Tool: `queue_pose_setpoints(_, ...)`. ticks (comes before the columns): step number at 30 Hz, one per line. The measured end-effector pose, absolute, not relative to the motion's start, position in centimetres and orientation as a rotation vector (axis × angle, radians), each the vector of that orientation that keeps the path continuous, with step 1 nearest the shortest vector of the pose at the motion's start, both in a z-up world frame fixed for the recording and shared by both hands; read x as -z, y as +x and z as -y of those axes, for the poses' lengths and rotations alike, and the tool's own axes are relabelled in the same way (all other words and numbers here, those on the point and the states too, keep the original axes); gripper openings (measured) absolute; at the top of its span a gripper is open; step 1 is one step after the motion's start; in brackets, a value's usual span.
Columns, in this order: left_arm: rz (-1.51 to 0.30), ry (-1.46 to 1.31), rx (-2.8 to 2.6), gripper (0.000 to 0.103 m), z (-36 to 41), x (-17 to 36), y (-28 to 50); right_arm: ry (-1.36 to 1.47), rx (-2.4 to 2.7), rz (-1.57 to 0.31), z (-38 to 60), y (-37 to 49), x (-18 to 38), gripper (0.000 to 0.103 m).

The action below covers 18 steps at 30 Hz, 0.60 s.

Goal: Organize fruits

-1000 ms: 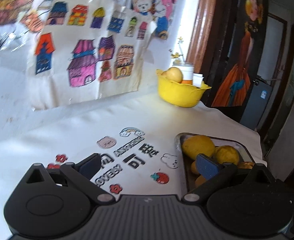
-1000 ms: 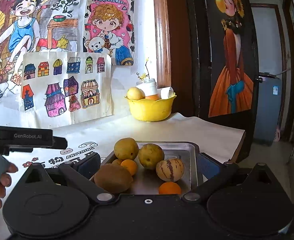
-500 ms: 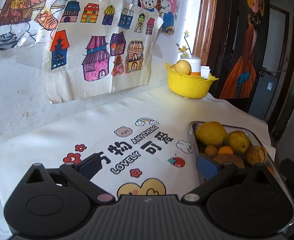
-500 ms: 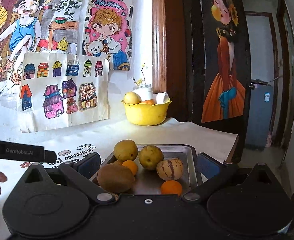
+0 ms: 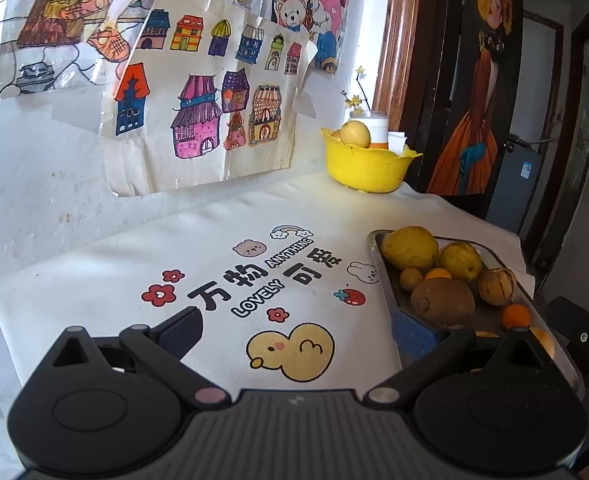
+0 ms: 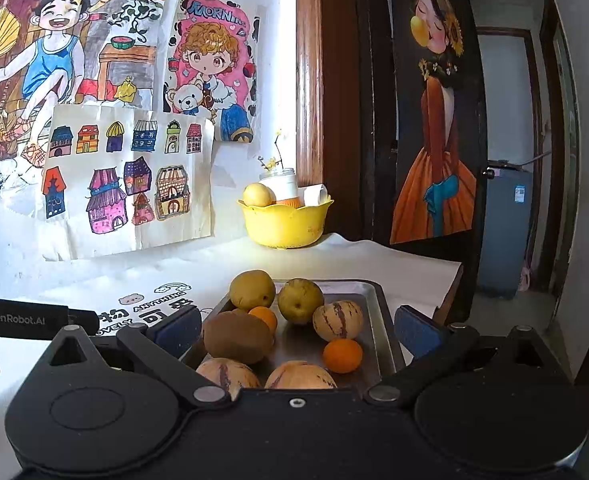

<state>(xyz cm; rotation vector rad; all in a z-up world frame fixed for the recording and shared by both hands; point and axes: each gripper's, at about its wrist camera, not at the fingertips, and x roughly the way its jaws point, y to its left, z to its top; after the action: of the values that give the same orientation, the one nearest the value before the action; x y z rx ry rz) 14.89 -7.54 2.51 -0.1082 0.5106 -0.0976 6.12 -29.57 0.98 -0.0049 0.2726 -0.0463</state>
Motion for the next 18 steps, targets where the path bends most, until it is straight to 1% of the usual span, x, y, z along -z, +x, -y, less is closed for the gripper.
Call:
queue_pose_setpoints(3, -0.471, -0.132, 0.083, 0.102, 7.0, -2.3, 14.0, 0.009, 0.053, -0.267, 29.3, 5.4, -0.7, 0.102)
queue_pose_setpoints(18, -0.417, -0.141, 0.106, 0.102, 5.4, -1.8, 11.1, 0.02, 0.056, -0.206, 27.9, 2.4, -0.1, 0.103)
